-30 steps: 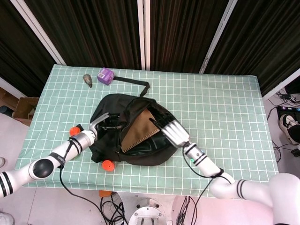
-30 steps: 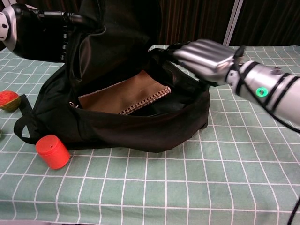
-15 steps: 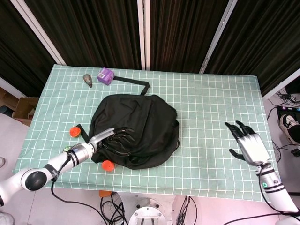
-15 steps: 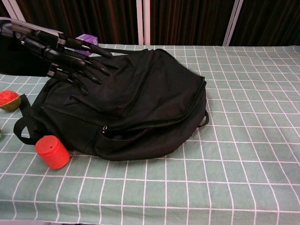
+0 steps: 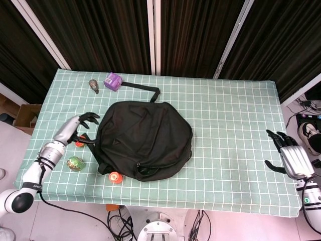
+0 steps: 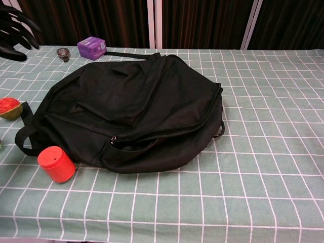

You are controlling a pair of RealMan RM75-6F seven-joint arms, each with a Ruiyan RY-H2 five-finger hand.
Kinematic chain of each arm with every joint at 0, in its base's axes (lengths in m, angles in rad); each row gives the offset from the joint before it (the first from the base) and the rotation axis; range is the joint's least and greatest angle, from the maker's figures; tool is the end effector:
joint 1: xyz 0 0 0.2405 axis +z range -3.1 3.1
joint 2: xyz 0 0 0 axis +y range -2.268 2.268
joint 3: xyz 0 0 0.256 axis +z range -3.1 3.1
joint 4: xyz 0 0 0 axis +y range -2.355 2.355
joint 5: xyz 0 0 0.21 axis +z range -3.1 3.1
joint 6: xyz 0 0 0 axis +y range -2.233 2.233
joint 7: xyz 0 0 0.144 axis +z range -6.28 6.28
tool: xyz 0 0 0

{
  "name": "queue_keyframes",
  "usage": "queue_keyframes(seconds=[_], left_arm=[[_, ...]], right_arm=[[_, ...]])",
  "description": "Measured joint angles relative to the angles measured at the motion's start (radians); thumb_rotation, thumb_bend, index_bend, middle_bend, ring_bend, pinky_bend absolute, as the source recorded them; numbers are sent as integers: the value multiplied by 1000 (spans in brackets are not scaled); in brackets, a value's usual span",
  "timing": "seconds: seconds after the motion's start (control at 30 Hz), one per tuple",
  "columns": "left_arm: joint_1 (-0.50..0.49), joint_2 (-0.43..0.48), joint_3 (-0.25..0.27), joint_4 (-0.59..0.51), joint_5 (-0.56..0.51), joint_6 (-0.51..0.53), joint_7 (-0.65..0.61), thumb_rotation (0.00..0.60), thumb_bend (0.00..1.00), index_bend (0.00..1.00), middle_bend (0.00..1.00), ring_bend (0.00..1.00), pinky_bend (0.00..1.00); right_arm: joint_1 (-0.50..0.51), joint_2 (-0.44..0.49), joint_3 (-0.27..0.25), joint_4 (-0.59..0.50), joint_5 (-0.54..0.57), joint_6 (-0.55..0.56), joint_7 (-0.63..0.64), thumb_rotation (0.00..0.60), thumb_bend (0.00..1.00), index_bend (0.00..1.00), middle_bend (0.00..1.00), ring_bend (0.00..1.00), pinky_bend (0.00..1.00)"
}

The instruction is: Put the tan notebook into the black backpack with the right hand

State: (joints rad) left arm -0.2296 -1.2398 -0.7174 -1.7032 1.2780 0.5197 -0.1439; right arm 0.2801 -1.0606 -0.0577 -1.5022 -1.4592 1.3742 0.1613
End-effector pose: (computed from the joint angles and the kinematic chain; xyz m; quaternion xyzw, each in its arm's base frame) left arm -0.2176 0.3299 0.1200 -0.5687 -0.5810 -0.4478 0.3721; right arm -0.3212 -0.2240 0.1681 0.6485 -0.3946 0.3656 0.5386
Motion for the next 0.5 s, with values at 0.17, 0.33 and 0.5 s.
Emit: queue_keyframes(seconds=[0.17,0.33,0.5], left_arm=[[66,-22,105,87,100,355,270,600,124,278,300,258,331],[136,-46,202,158,173,596,326,600,124,273,295,250,310],[216,-25,325,143,241,745,329,600,124,270,294,250,294]], right_arm=[[-51,15,0,-19,-1,37,22,600,190,0,125,4,102],[-120,-2,-1,-16,-14,120,39,600,189,0,125,4,100],[-190,-29,-5,-8,-24,184,54,600,189,0,127,4,98]])
